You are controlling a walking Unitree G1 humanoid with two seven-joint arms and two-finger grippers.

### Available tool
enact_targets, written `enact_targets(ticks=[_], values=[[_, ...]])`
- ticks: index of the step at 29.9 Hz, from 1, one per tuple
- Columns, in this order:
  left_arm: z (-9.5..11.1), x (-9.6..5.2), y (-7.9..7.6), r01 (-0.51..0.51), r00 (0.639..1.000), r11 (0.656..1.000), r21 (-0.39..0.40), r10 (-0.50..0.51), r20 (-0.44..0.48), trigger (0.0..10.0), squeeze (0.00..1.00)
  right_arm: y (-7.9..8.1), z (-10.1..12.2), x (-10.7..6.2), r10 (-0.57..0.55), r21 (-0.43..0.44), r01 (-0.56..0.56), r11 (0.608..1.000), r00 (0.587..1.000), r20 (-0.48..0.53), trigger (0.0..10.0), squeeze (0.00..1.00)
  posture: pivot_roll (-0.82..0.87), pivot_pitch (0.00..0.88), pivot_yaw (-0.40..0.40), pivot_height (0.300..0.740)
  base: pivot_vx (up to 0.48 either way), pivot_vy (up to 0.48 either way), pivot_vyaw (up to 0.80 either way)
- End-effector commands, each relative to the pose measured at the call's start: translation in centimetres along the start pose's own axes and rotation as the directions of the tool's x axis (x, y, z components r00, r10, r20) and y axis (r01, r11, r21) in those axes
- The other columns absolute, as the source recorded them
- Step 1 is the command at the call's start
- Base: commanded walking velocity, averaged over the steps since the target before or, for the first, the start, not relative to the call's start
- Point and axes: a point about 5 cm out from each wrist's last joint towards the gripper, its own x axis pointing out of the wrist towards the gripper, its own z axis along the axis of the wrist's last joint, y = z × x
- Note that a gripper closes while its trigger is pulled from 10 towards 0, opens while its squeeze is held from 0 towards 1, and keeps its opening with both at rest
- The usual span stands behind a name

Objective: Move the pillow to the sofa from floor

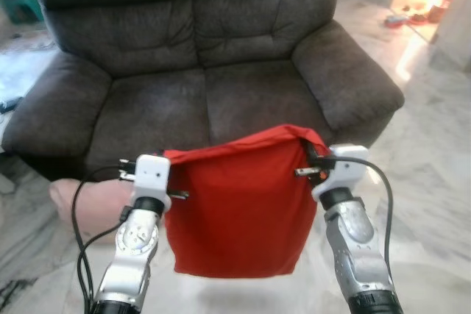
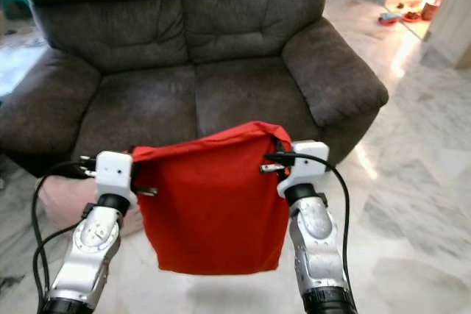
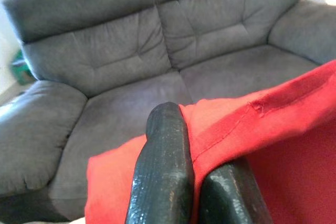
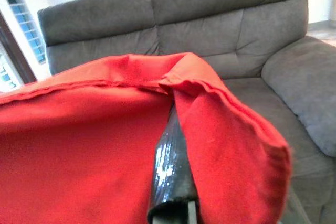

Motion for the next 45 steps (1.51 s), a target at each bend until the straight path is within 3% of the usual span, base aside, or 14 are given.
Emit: enact_targets(ticks=[1, 16, 23, 35, 45], values=[[1.8, 0.5, 0.7, -0.027, 0.996, 1.000, 0.012, 0.025, 0.089, 10.0, 0.00, -0.5, 2.1, 0.4, -0.030, -0.003, 0.031, 1.000, 0.993, 0.112, 10.0, 0.00, -0.07, 0.025, 0.067, 0.740, 0.000, -0.311, 0.00], [1.9, 0.8, 0.9, -0.018, 0.995, 1.000, 0.024, 0.016, 0.097, 10.0, 0.00, -0.8, 2.7, 0.8, -0.041, 0.001, 0.042, 0.999, 0.991, 0.127, 10.0, 0.00, -0.07, 0.049, 0.061, 0.740, 0.000, -0.310, 0.00], [1.9, 0.4, 0.9, -0.005, 0.996, 0.999, 0.049, 0.001, 0.093, 10.0, 0.00, -0.7, 2.9, 1.0, -0.039, 0.005, 0.039, 0.999, 0.990, 0.133, 10.0, 0.00, -0.06, 0.070, 0.061, 0.740, 0.000, 0.000, 0.00], [3.3, 0.6, 1.0, -0.013, 0.987, 1.000, 0.017, 0.010, 0.159, 10.0, 0.00, -0.3, 3.2, 1.3, -0.033, 0.016, 0.031, 0.999, 0.989, 0.145, 10.0, 0.00, -0.06, 0.080, 0.062, 0.740, 0.000, 0.000, 0.00], [3.8, 0.6, 1.0, -0.010, 0.984, 1.000, 0.020, 0.007, 0.176, 10.0, 0.00, 0.0, 4.0, 1.7, -0.019, 0.029, 0.014, 0.999, 0.985, 0.171, 10.0, 0.00, -0.06, 0.078, 0.061, 0.740, 0.282, 0.000, -0.08]])
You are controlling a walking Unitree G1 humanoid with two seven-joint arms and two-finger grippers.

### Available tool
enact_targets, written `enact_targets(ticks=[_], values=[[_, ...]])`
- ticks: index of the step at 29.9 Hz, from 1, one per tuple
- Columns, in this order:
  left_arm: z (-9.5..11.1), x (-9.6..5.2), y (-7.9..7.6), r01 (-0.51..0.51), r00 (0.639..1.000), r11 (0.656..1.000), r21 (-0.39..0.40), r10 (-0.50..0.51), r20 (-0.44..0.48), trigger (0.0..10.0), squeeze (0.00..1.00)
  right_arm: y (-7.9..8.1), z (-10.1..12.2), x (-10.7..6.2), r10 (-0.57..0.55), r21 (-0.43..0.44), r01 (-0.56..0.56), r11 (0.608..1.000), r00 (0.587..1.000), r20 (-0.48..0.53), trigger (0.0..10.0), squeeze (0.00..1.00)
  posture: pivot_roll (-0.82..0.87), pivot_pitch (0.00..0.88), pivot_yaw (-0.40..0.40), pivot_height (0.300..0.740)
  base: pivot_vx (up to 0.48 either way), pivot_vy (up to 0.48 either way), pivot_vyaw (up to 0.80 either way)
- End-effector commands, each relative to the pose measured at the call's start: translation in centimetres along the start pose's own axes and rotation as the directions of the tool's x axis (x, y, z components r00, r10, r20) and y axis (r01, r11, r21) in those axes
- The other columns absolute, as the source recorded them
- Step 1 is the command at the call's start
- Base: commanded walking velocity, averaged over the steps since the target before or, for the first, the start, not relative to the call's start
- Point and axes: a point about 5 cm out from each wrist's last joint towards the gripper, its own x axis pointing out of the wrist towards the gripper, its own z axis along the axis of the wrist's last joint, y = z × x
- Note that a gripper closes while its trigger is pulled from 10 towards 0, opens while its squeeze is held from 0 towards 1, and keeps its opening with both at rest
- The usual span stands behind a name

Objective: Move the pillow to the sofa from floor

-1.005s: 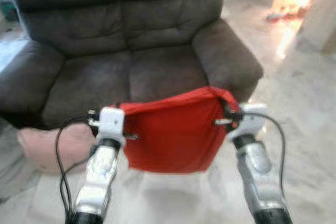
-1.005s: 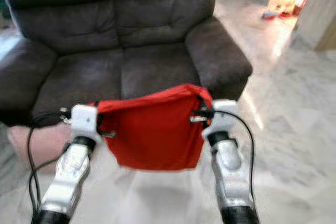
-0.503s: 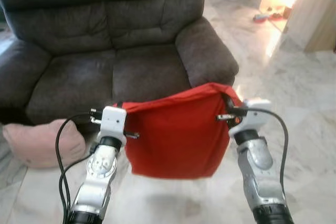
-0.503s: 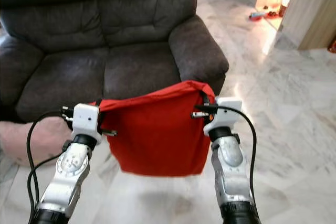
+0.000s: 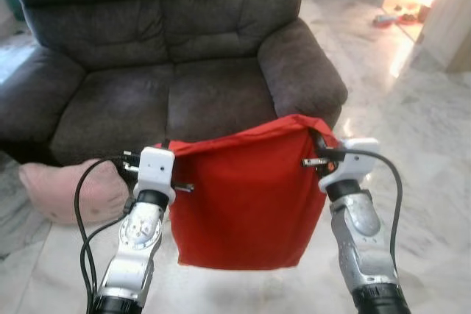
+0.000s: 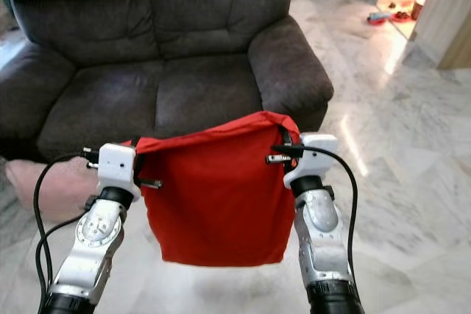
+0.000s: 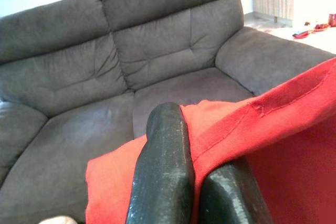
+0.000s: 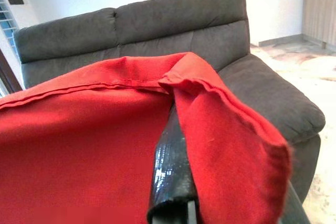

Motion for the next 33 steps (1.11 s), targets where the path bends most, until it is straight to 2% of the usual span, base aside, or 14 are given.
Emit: enact_targets(ticks=[1, 3, 16, 21, 27, 33], values=[[2.1, 0.5, 1.3, -0.051, 0.993, 0.999, 0.008, 0.050, 0.105, 10.0, 0.00, 0.4, 2.3, 1.0, 0.012, 0.017, -0.014, 1.000, 0.995, 0.098, 10.0, 0.00, -0.06, 0.078, 0.061, 0.740, 0.289, 0.000, -0.80], [2.1, 0.4, 1.4, -0.056, 0.993, 0.998, 0.008, 0.055, 0.106, 10.0, 0.00, 0.7, 2.9, 1.1, 0.035, -0.004, -0.035, 0.999, 0.991, 0.127, 10.0, 0.00, -0.06, 0.078, 0.060, 0.740, 0.289, 0.000, -0.40], [2.5, 0.5, 1.4, -0.072, 0.990, 0.997, 0.004, 0.071, 0.121, 10.0, 0.00, 0.9, 3.5, 1.2, 0.052, 0.005, -0.053, 0.999, 0.989, 0.141, 10.0, 0.00, -0.06, 0.077, 0.056, 0.740, 0.292, 0.000, 0.00], [2.9, 0.6, 1.7, -0.086, 0.987, 0.996, 0.006, 0.084, 0.133, 10.0, 0.00, 1.4, 4.1, 1.3, 0.090, -0.023, -0.087, 0.996, 0.982, 0.166, 10.0, 0.00, -0.06, 0.077, 0.054, 0.740, 0.295, 0.000, 0.00], [3.1, 0.7, 1.7, -0.088, 0.986, 0.996, 0.003, 0.087, 0.143, 10.0, 0.00, 2.0, 4.5, 1.4, 0.130, -0.010, -0.130, 0.991, 0.975, 0.178, 10.0, 0.00, -0.06, 0.077, 0.054, 0.740, 0.297, 0.000, 0.76], [3.3, 0.8, 1.7, -0.089, 0.985, 0.996, 0.000, 0.088, 0.148, 10.0, 0.00, 1.9, 4.6, 1.4, 0.122, 0.011, -0.126, 0.992, 0.975, 0.187, 10.0, 0.00, -0.06, 0.077, 0.054, 0.740, 0.298, 0.000, 0.00]])
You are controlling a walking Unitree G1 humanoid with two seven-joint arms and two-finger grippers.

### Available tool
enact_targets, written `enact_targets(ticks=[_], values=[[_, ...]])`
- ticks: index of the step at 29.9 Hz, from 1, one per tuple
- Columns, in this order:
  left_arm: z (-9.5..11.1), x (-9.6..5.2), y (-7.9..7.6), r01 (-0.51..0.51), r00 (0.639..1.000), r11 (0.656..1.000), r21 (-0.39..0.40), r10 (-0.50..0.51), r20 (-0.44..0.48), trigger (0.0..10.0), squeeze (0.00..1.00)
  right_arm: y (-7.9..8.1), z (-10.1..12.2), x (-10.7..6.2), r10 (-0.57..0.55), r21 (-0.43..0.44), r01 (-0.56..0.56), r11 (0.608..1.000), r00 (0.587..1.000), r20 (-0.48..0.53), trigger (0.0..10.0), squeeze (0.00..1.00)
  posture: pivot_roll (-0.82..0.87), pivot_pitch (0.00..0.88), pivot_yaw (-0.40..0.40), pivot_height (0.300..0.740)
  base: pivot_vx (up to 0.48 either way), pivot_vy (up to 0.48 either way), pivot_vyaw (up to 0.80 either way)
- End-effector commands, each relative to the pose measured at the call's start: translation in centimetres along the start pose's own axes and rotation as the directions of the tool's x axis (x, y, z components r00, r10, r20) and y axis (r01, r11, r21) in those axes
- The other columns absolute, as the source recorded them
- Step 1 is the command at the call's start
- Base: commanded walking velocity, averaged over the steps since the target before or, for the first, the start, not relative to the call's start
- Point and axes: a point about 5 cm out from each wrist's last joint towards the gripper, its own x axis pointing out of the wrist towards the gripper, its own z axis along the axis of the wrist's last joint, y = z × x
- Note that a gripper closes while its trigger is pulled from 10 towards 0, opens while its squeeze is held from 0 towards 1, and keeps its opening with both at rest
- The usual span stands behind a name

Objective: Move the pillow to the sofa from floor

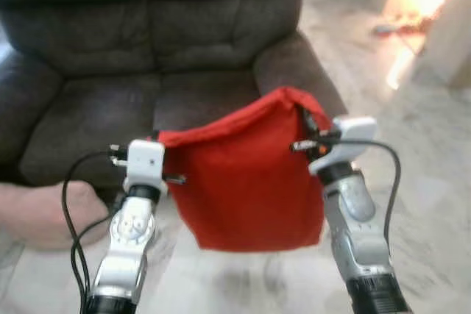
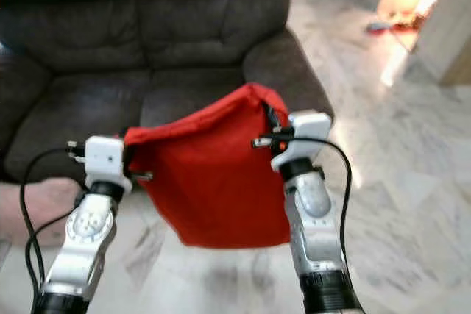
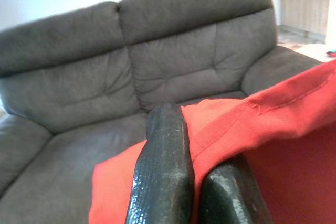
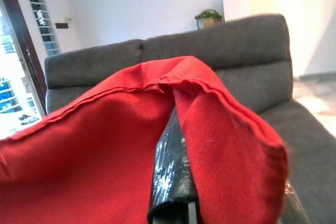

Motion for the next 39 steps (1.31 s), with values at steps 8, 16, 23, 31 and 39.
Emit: enact_targets(ticks=[8, 16, 23, 31, 39], values=[[2.5, 0.8, 0.0, -0.006, 0.994, 1.000, -0.010, 0.007, 0.110, 10.0, 0.00, -0.5, 1.7, 0.5, -0.017, -0.005, 0.017, 1.000, 0.998, 0.064, 10.0, 0.00, -0.06, 0.075, 0.055, 0.740, 0.299, 0.000, 0.00], [3.4, 1.1, 0.2, -0.014, 0.990, 1.000, -0.012, 0.015, 0.139, 10.0, 0.00, -0.2, 2.0, 0.6, -0.002, -0.014, 0.004, 1.000, 0.997, 0.077, 10.0, 0.00, -0.06, 0.072, 0.055, 0.740, 0.298, 0.000, 0.00], [3.2, 1.0, 0.0, -0.011, 0.991, 1.000, -0.015, 0.013, 0.131, 10.0, 0.00, 0.0, 2.1, 0.7, 0.003, -0.007, -0.002, 1.000, 0.997, 0.079, 10.0, 0.00, -0.06, 0.073, 0.056, 0.740, 0.299, 0.000, 0.00], [2.2, 0.3, 0.1, -0.010, 0.996, 1.000, -0.006, 0.010, 0.089, 10.0, 0.00, -0.1, 1.9, 0.5, -0.009, 0.004, 0.009, 1.000, 0.998, 0.067, 10.0, 0.00, -0.06, 0.074, 0.058, 0.740, 0.303, 0.000, 0.00], [3.6, 0.4, 1.0, -0.025, 0.990, 0.999, 0.041, 0.019, 0.140, 10.0, 0.00, 0.1, 2.5, 0.6, -0.006, 0.010, 0.005, 1.000, 0.996, 0.087, 10.0, 0.00, -0.06, 0.076, 0.058, 0.740, 0.324, 0.000, 0.00]])
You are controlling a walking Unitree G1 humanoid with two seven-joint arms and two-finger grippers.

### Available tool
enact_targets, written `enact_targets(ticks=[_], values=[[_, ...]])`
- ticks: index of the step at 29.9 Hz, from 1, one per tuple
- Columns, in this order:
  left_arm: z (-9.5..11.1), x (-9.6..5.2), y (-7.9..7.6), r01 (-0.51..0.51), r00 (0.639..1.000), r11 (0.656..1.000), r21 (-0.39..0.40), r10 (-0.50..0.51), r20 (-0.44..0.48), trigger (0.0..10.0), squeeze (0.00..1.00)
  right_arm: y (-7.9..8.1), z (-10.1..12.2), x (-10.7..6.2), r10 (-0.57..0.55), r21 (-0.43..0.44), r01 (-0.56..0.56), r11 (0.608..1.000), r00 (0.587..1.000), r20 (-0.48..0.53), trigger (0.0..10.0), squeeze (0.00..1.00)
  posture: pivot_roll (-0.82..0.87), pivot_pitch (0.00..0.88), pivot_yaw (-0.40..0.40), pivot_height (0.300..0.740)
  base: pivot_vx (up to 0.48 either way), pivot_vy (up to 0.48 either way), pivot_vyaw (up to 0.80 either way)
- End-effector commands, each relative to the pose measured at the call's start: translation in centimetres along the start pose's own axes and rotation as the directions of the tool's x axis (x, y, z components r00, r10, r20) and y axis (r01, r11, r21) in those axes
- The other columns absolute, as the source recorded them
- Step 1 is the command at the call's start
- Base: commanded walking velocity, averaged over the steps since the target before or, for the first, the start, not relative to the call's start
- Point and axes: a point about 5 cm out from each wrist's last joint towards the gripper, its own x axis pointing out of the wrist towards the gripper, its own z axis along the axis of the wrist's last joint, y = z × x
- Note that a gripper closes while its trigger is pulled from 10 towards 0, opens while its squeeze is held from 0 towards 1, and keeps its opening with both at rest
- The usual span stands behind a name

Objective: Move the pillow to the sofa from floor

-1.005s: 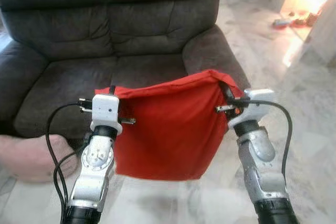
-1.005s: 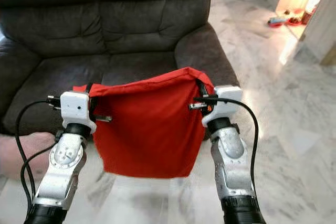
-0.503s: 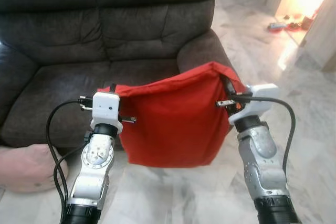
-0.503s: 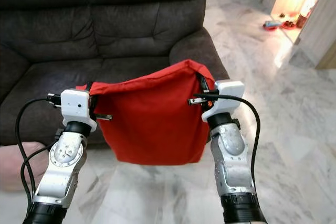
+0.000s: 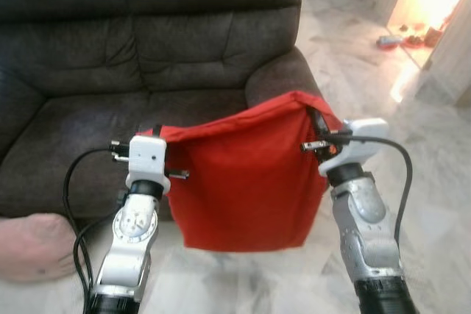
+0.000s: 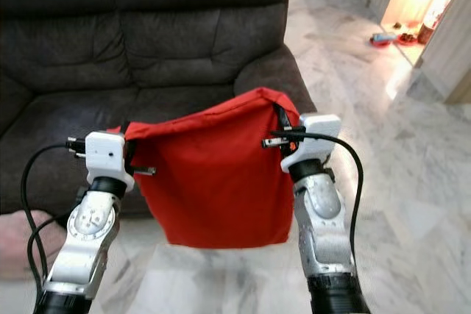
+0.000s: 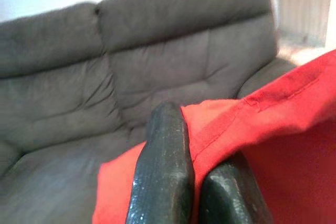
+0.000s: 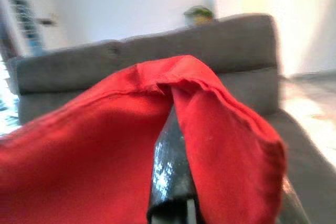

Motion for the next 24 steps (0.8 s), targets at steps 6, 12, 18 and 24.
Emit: enact_targets(ticks=[6, 12, 18, 24], values=[[7.1, 1.9, 1.8, -0.077, 0.958, 0.996, 0.037, 0.063, 0.281, 10.0, 0.00, 0.0, 5.8, 1.8, 0.012, -0.030, -0.005, 1.000, 0.975, 0.221, 10.0, 0.00, -0.06, 0.075, 0.057, 0.740, 0.338, 0.000, 0.00], [9.7, 2.6, 2.7, -0.102, 0.932, 0.994, 0.042, 0.081, 0.355, 10.0, 0.00, 0.5, 9.4, 2.9, 0.028, -0.056, -0.009, 0.998, 0.938, 0.346, 10.0, 0.00, -0.06, 0.073, 0.058, 0.740, 0.344, 0.000, 0.00], [11.3, 2.8, 2.6, -0.108, 0.912, 0.994, 0.033, 0.086, 0.400, 10.0, 0.00, 1.1, 11.3, 3.4, 0.052, -0.067, -0.028, 0.997, 0.914, 0.402, 10.0, 0.00, -0.06, 0.070, 0.055, 0.740, 0.351, 0.000, 0.00], [12.4, 2.8, 2.7, -0.117, 0.900, 0.992, 0.036, 0.090, 0.427, 10.0, 0.00, 1.7, 11.9, 3.5, 0.083, -0.089, -0.050, 0.995, 0.907, 0.413, 10.0, 0.00, -0.06, 0.070, 0.052, 0.740, 0.363, 0.000, 0.20]])
